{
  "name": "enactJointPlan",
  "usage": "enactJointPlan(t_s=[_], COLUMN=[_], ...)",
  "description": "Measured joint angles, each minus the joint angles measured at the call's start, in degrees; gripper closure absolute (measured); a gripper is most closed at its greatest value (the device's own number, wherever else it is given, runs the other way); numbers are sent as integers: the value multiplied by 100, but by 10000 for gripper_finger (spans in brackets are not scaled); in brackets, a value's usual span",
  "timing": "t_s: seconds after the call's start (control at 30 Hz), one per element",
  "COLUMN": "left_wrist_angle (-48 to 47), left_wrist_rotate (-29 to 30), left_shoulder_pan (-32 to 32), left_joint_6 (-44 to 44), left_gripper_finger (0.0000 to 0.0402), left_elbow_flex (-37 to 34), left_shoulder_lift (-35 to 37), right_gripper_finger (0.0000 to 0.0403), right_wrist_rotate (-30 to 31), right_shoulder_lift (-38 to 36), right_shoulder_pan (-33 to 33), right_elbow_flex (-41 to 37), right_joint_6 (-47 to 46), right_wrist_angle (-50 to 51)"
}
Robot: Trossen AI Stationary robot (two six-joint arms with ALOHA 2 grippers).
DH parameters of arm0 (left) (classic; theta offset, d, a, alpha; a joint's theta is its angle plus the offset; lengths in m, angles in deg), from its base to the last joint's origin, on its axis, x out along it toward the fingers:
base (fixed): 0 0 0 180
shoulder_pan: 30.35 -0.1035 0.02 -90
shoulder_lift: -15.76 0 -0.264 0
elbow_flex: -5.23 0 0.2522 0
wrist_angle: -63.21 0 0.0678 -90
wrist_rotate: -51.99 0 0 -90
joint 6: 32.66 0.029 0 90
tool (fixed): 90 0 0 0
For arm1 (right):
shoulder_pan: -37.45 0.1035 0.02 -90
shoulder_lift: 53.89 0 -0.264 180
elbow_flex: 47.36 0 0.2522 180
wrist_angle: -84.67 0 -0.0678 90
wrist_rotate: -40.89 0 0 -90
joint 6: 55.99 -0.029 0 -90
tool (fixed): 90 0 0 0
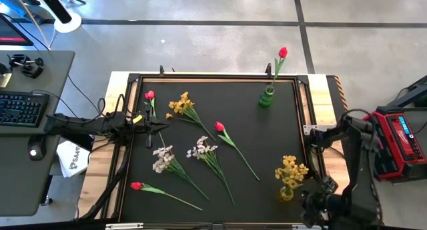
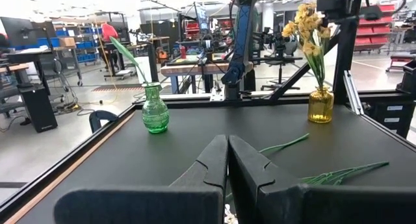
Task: Sort flowers into vase by color
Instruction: Put the bottom right red flower into the green vase
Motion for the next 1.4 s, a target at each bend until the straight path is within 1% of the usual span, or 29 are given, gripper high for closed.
enactJointPlan(t_s=[0.07,0.13,0.23,0.33,0.43,0.53,0.63,0.67,0.7,0.73,0.8,0.9,0.97,1.03,1.07,1.13,1.2,1.3,1.4], left_wrist_angle=[1,1,1,0,-1,-1,-1,0,0,-1,0,1,-1,-1,-1,-4,-9,-37,-71], left_wrist_rotate=[0,0,0,0,0,0,0,0,0,0,0,2,2,2,2,4,28,52,65], left_shoulder_pan=[0,-1,1,1,1,1,1,1,1,1,1,1,1,1,-1,1,1,1,1], left_joint_6=[1,1,1,1,4,4,4,5,5,5,6,4,4,-4,-11,-100,-203,-313,-457], left_gripper_finger=[401,401,402,401,402,401,402,402,402,402,402,401,402,401,401,401,402,402,402], left_elbow_flex=[0,0,0,0,0,0,0,0,0,0,0,0,0,0,0,0,0,0,0], left_shoulder_lift=[-1,-1,0,-1,-1,1,0,-1,0,0,0,1,-1,1,-1,0,-1,-1,-1], right_gripper_finger=[265,265,265,265,265,265,265,265,265,265,265,263,255,239,228,202,175,143,129], right_wrist_rotate=[7,152,546,1116,2069,3400,4900,5312,5561,5584,5192,4232,3568,2947,2744,2524,2342,1738,1219], right_shoulder_lift=[-85,-171,-260,-261,-261,-261,-261,-261,-268,-288,-303,-284,-272,-272,-268,-221,-113,192,660], right_shoulder_pan=[1,-1,1,11,11,-62,-276,-402,-558,-757,-1279,-2206,-2869,-3548,-3864,-4452,-4925,-5521,-5946], right_elbow_flex=[91,192,381,677,955,1121,1138,1138,1138,1138,1138,1125,1124,1124,1124,1124,1124,1124,1124], right_joint_6=[-15,119,477,1015,1962,3072,3992,4254,4463,4632,5084,5907,6573,7203,7397,7753,8105,8378,8763], right_wrist_angle=[-161,-551,-1070,-1305,-1432,-1477,-1467,-1430,-1416,-1427,-1459,-1564,-1751,-1975,-2141,-2371,-2366,-2147,-1998])
